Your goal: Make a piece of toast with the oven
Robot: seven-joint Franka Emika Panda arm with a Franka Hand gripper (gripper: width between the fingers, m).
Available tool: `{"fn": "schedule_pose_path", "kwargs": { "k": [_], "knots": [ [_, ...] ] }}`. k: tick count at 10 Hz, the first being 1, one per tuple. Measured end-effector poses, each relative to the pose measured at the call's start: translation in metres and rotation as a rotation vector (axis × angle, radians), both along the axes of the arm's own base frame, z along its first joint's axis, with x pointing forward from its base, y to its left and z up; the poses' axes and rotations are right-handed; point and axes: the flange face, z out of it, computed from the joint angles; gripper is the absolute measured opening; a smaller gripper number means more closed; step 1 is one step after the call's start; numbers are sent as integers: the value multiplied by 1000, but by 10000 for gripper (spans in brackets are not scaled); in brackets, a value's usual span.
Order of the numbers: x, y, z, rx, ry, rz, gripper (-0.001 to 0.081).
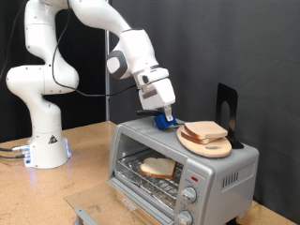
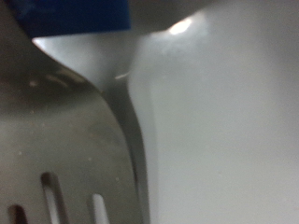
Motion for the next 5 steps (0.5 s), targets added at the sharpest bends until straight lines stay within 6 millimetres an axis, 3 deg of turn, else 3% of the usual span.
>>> {"fn": "schedule_pose_path", "kwargs": {
  "k": [5],
  "knots": [
    [-22, 8, -5, 103, 168, 2, 806]
  ]
}}
